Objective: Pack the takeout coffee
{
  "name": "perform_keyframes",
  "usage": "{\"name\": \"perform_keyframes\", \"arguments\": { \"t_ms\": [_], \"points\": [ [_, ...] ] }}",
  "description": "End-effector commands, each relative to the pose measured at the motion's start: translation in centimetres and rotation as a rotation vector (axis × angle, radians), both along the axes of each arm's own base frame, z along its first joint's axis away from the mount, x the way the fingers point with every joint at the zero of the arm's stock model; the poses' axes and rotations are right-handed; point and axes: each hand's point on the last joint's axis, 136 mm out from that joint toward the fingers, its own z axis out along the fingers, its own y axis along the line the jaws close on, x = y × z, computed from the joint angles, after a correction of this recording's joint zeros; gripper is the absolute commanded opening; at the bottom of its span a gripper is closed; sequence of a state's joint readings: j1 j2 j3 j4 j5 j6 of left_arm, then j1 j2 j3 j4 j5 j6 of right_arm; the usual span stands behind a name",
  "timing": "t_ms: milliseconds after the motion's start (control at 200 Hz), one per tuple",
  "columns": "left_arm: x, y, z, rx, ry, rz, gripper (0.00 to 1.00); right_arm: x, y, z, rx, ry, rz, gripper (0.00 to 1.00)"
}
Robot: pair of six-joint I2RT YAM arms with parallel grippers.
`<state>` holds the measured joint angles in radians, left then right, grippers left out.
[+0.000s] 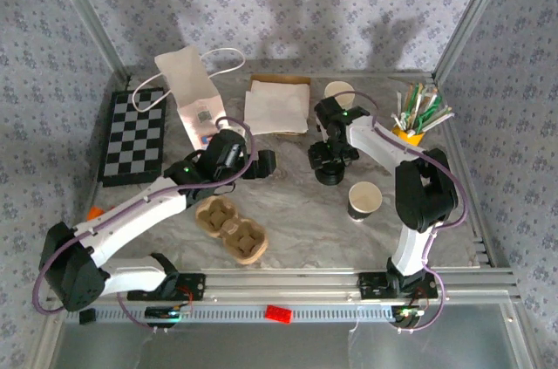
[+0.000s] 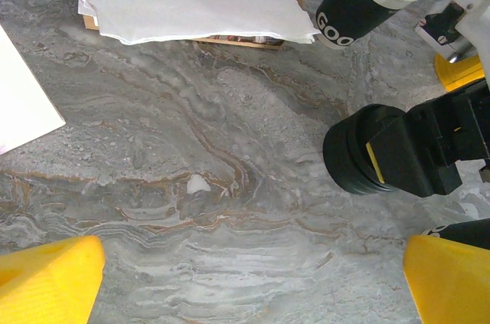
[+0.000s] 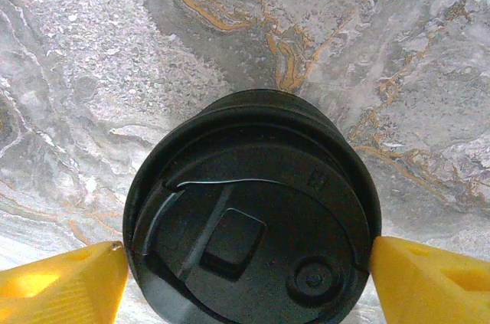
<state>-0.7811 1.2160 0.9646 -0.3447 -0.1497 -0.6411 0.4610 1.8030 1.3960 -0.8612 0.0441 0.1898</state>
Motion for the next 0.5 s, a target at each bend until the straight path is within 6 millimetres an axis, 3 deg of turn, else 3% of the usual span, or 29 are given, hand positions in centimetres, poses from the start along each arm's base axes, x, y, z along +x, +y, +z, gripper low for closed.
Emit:
{"name": "perform_keyframes", "arguments": {
  "t_ms": [0,210,500],
  "points": [
    [0.32,0.00,0.36,-0.005,0.000,0.011,1.00,0.54,-0.07,-0.10,-0.002,0.003,-0.003,0.81],
    [0.46,0.02,0.42,-0.006,-0.001,0.013,1.00,0.56,-0.44,-0.33,-0.007,0.015,-0.014,0.86],
    [0.51,-0.14,0.36,-0.008,0.003,0.007,1.00,0.71,-0.22,-0.43,0.005,0.021,-0.017,0.77]
  ]
}}
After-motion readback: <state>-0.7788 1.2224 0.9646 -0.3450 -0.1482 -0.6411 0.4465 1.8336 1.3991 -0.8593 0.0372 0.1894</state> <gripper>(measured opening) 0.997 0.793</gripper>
